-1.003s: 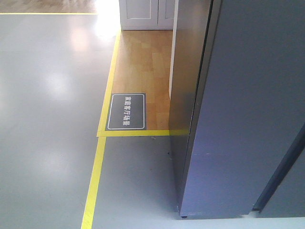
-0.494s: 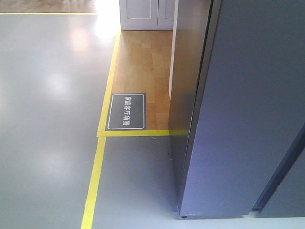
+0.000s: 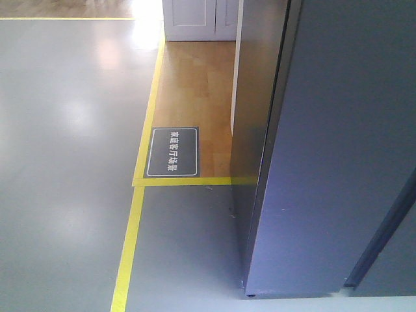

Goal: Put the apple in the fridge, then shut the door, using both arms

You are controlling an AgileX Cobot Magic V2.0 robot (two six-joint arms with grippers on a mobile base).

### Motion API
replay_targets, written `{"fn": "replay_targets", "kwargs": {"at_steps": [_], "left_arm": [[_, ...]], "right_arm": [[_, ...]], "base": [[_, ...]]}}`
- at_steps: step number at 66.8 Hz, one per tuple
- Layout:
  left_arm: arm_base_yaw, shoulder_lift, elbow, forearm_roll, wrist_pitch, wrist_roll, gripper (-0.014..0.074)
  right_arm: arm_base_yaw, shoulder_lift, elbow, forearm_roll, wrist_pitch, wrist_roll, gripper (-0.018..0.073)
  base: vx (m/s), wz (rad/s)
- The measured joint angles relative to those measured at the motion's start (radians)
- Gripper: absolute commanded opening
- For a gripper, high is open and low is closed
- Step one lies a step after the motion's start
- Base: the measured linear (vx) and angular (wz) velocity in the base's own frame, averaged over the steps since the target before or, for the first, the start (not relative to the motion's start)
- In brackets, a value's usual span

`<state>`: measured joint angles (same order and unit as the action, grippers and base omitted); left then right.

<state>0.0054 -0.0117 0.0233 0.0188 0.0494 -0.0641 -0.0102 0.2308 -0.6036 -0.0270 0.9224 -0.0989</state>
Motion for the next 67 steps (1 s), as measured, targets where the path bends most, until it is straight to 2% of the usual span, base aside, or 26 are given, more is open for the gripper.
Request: {"fn": "replay_targets", "kwargs": {"at_steps": [7, 16, 27, 45, 67], "left_arm": [[0.0, 0.0, 0.0, 0.0, 0.0, 0.0, -0.0006], [0.0, 0.0, 0.0, 0.0, 0.0, 0.0, -0.0006], [0.0, 0.0, 0.0, 0.0, 0.0, 0.0, -0.0006], [0.0, 0.0, 0.0, 0.0, 0.0, 0.0, -0.0006], [0.0, 0.0, 0.0, 0.0, -0.001, 0.0, -0.0006]], "right_arm": [[0.011, -0.023, 0.065, 0.01, -0.205, 0.0, -0.0003], [0.012, -0.086, 0.235, 0.016, -0.472, 0.0, -0.0003], [0.012, -0.181, 0.419, 0.037, -0.671, 0.0, -0.0003], [0.012, -0.24, 0.618, 0.058, -0.823, 0.003, -0.0003], [0.043, -0.24, 0.633, 0.064, -0.839, 0.0, -0.0003]], "base": [[0.0, 0.0], [0.0, 0.0], [0.0, 0.0], [0.0, 0.0], [0.0, 0.0]]}}
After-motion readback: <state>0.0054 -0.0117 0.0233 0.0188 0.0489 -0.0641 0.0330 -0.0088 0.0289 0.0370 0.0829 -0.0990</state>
